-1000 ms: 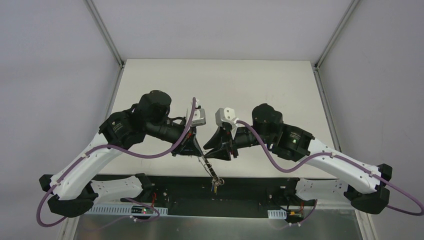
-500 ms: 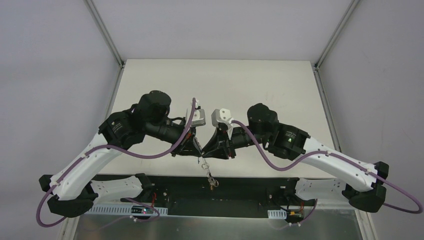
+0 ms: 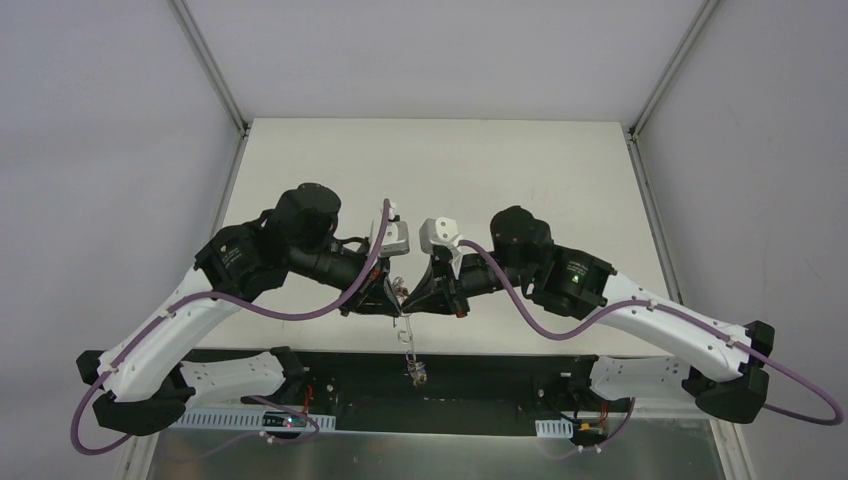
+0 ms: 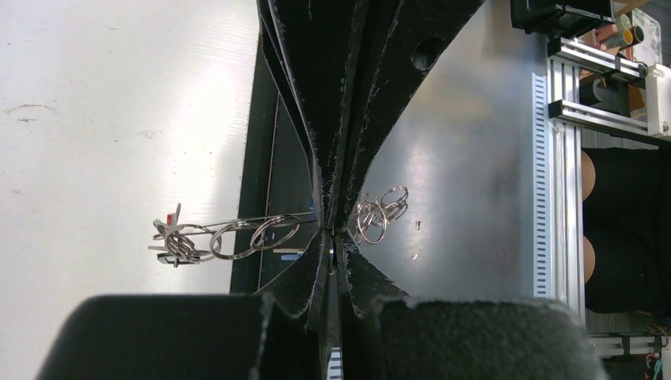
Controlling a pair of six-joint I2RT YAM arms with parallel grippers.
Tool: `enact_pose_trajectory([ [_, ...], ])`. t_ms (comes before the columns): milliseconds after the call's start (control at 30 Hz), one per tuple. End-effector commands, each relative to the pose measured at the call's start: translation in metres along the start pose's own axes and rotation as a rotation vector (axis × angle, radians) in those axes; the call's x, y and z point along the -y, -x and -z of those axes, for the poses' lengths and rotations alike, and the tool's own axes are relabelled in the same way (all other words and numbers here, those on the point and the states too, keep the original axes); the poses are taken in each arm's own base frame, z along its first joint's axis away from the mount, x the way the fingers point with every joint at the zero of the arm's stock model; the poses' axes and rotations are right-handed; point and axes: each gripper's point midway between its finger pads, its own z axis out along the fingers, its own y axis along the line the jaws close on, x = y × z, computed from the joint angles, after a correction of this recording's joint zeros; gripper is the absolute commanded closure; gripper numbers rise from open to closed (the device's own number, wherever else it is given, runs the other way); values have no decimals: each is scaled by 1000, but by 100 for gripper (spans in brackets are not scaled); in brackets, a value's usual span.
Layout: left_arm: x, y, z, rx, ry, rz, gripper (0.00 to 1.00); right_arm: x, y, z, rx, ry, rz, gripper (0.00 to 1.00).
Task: Put the keys on the keyring
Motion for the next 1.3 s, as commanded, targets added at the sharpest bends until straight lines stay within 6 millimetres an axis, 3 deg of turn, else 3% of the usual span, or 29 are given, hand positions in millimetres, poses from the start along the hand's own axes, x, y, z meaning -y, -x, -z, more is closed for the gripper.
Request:
enact_pose_trajectory([
  [0,7,23,12,82,9,-82,100,-12,28,2,75,45,53,100],
  [200,16,35,20,129,-1,-99,100,-3,44,9,202,-59,55,100],
  [400,29,60,42,290,29,-189,76,0,66,25,367,-152,71,100],
  [567,40,79,53,420,15,-270,68,-1,85,44,514,-206,102,100],
  [933,34,100,48,487,20,-322,67,-16,122,79,790,-215,237,100],
  [1267,34,111,61,625,70,-368,66,-41,149,90,865,-120,311,100],
])
